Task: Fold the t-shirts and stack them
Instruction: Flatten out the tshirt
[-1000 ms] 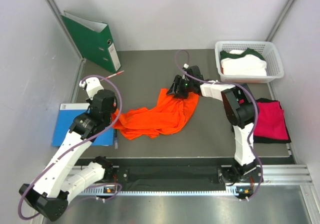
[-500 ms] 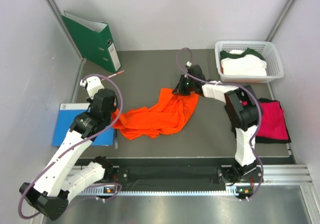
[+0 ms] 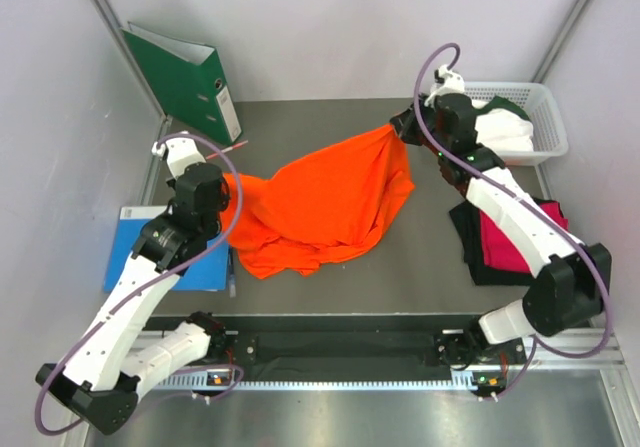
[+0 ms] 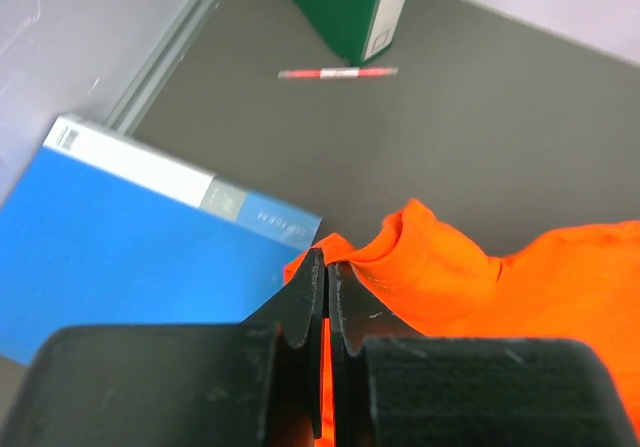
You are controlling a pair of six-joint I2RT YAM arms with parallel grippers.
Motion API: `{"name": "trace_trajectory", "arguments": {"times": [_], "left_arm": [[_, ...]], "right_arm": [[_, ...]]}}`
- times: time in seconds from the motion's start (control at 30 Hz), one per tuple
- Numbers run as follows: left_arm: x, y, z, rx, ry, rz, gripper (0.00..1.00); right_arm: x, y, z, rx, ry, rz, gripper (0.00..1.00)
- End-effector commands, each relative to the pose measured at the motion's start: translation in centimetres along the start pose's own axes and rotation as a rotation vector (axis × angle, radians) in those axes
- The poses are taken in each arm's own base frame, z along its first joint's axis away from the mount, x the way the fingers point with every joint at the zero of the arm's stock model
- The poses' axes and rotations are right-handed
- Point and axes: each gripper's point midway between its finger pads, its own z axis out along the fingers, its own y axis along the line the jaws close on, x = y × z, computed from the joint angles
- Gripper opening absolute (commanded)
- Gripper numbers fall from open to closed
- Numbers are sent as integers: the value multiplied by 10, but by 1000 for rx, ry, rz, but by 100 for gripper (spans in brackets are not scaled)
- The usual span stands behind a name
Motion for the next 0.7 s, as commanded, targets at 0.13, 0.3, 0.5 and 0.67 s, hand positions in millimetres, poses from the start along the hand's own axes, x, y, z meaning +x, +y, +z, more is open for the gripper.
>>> {"name": "trace_trajectory", "arguments": {"times": [0.13,0.3,0.5,0.67], "left_arm": [[-84,-19,-25,121,-192,-110,0],[-133,-21,-62,243,-300,-134,0],[-163,-27,-106,409,-327,-96,0],[-180,-15,-139,476,-354,-63,0]], "right_arm": [[-58,-6,-82,98,-179,-109,0],[-100,9,-156,79,-342,-122,0],[-128,24,-232,36,-467,-132,0],[-129,27,-278,4,-534,-141,0]]}}
